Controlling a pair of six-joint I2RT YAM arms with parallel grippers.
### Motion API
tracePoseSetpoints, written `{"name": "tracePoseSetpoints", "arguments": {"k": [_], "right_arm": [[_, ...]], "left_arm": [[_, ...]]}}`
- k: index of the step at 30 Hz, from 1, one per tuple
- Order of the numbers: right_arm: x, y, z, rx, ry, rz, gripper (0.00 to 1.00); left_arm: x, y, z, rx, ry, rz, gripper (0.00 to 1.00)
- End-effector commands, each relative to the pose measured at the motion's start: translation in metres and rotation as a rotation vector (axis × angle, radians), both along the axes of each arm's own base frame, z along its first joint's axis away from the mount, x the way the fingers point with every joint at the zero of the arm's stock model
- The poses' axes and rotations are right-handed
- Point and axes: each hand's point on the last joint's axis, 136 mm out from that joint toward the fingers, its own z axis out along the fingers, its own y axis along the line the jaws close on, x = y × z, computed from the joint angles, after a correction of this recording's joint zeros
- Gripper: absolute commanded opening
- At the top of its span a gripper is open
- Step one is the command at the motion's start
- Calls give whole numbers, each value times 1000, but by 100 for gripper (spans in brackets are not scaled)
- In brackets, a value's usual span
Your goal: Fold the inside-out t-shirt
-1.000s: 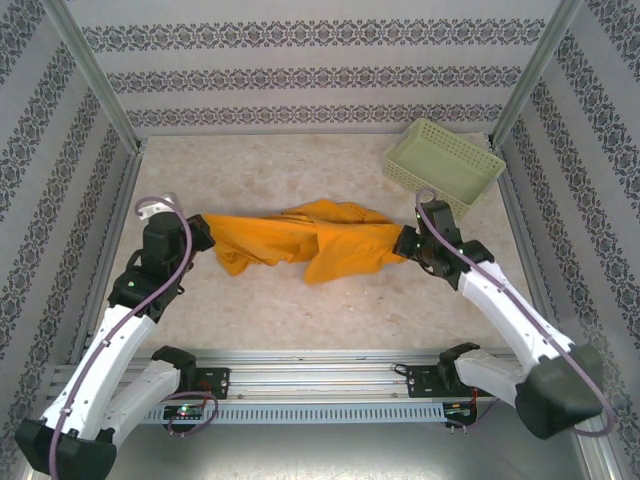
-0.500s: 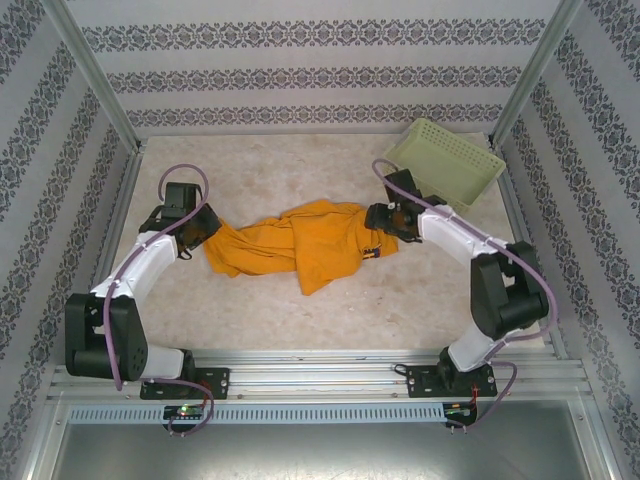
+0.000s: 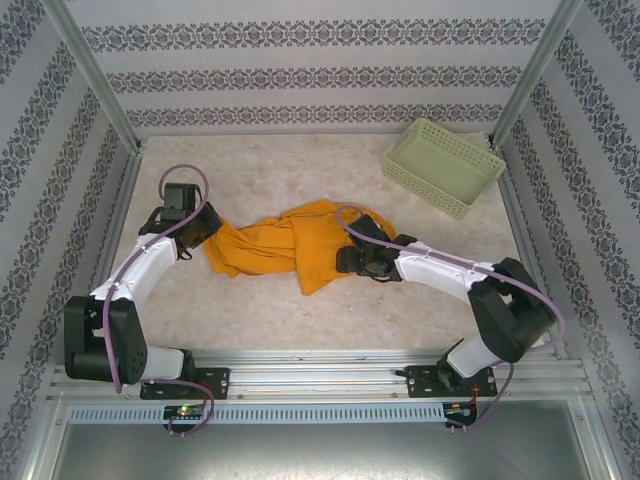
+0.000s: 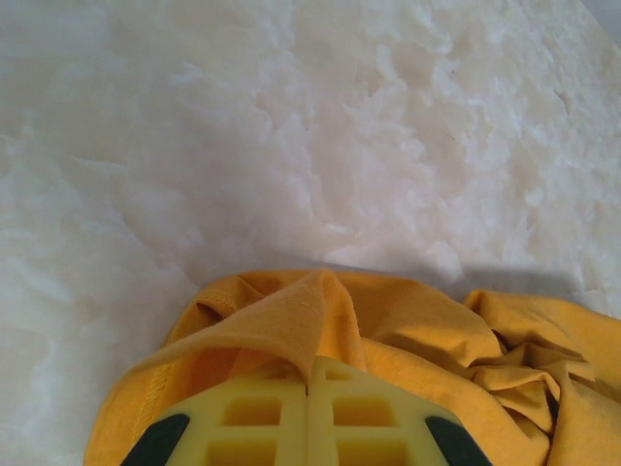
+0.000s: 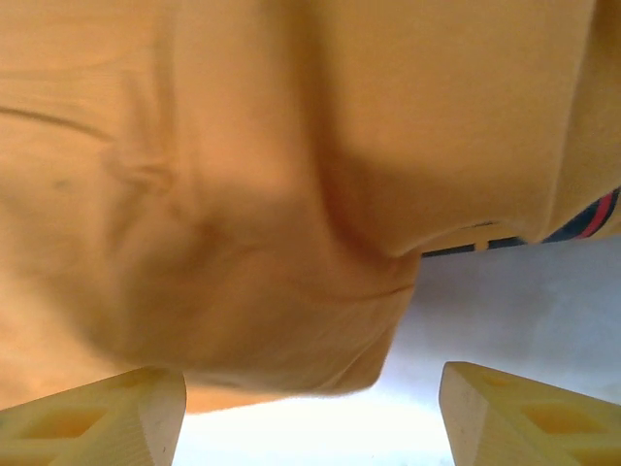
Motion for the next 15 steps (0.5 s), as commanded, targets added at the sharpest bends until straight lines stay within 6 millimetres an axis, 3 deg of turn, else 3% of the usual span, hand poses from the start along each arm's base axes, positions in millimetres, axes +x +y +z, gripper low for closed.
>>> {"name": "tracePoseSetpoints", "arguments": {"k": [1,3,4,5,6,11,13,15], "right_arm": [[21,1,-10,19,-1,-37,65],[26,10,-13,70,18,-18,48],[29,11,-10,89,23,-7,32],[31,6,-1,94,21,-6,9],[33,-6,11,91,5,-25,0],[33,-85,110,188,-224,-169,0],[23,-102,148,209,-281,-183,0],[13,-107,179,244,-333,-173,0]], "left_arm": [[1,3,12,1,-48,5,0],[1,5,14,5,-53,10,0],[1,6,15,9,-55,13,0],[1,7,18,9,-59,16,0],[2,8,21,-1,-56,15,0],[7,22,70,-98,-160,48,0],[2,32,99,-85,-248,85,0],[-5,37,132,-64,-340,97,0]]}}
